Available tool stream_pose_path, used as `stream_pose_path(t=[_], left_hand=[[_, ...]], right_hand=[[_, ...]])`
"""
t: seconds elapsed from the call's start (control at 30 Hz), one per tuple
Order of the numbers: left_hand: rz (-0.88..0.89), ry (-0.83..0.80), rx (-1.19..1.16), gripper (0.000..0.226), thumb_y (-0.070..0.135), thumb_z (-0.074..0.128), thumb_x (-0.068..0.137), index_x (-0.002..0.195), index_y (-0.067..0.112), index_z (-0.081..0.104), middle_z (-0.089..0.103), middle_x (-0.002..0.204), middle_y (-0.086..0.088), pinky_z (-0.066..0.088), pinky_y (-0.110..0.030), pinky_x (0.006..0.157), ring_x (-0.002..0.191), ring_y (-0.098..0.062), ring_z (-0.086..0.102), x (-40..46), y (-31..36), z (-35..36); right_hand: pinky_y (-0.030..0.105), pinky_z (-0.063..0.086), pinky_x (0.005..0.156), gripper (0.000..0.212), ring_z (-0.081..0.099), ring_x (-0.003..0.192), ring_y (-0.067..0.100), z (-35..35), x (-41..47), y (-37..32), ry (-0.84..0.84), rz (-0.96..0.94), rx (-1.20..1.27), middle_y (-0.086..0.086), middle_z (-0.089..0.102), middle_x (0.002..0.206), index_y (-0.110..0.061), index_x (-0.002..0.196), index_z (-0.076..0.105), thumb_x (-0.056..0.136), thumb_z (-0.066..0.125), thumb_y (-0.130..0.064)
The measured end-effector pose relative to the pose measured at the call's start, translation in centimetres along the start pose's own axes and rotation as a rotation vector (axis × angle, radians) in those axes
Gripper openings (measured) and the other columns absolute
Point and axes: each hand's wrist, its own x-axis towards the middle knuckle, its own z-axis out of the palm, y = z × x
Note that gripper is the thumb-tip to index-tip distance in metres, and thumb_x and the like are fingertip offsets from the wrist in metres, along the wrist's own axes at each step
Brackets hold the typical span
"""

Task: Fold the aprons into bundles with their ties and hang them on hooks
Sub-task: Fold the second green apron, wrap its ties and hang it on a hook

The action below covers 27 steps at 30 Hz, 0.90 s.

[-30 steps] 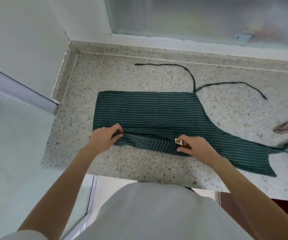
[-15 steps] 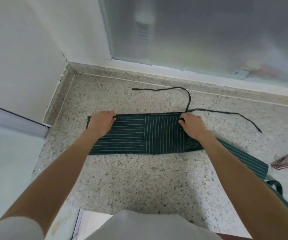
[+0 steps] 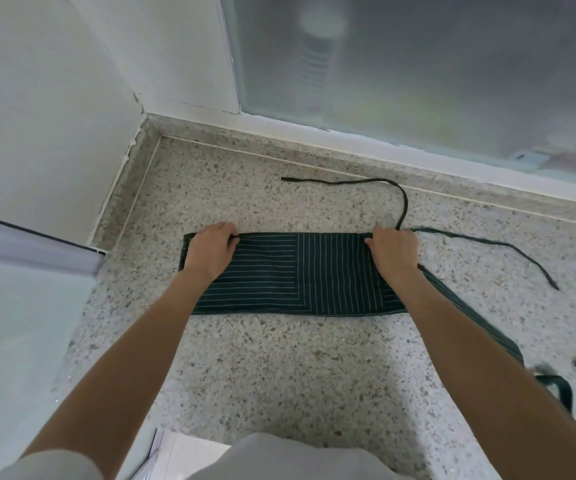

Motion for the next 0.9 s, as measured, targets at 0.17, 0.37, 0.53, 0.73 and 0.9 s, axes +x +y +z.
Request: stream_pose_path(t=[0.17,0.37,0.53,0.73,0.9], left_hand=[[-0.036,0.037,0.010,0.020,0.011,0.059,0.087,0.107,0.012,0.059,0.061,0.108,-0.008,0.044,-0.038,0.085,0.100,-0.028,0.055,-0.1,0.2,0.4],[0.245,0.092,-0.013,0.035,0.030,0.056,0.090,0.123,0.018,0.054,0.052,0.129,-0.002,0.030,-0.042,0.107,0.123,-0.023,0.045,-2.2,8.4,2.1],[0.292,-0.264,0.017,0.064,0.053,0.032,0.095,0.149,0.024,0.015,0.012,0.157,0.002,0.003,-0.048,0.116,0.145,-0.020,0.005,-4.0,17.2,7.4],[0.265,-0.339,0.124,0.058,0.033,0.034,0.097,0.149,0.034,0.008,-0.003,0.157,0.012,-0.006,-0.049,0.114,0.144,-0.016,-0.011,-5.5,17.2,9.0],[0.290,-0.390,0.103,0.062,0.018,0.047,0.091,0.145,0.037,0.022,0.005,0.156,0.017,0.000,-0.054,0.115,0.144,-0.011,-0.006,-7.0,13.8,7.1]], right_hand=[[0.029,0.037,0.070,0.035,0.062,0.075,0.023,0.6,0.0,0.1,0.049,0.030,0.026,0.005,0.067,0.083,-0.011,0.097,0.059,0.099,0.038,-0.039],[0.035,0.044,0.073,0.029,0.058,0.096,0.030,2.4,-3.3,3.1,0.160,0.036,0.579,0.011,0.063,0.109,-0.011,0.119,0.053,0.094,0.053,-0.025],[0.045,0.041,0.093,0.037,0.051,0.110,0.033,6.1,-12.0,5.3,0.329,0.251,0.721,0.012,0.058,0.116,-0.008,0.118,0.055,0.092,0.046,-0.033],[0.058,0.026,0.106,0.063,0.040,0.128,0.039,10.9,-20.0,6.9,0.217,0.550,0.604,0.016,0.054,0.131,-0.010,0.125,0.058,0.090,0.025,-0.051],[0.053,0.014,0.111,0.048,0.022,0.137,0.039,12.2,-22.5,6.8,0.056,0.619,0.648,0.017,0.036,0.146,-0.027,0.129,0.057,0.096,0.030,-0.050]])
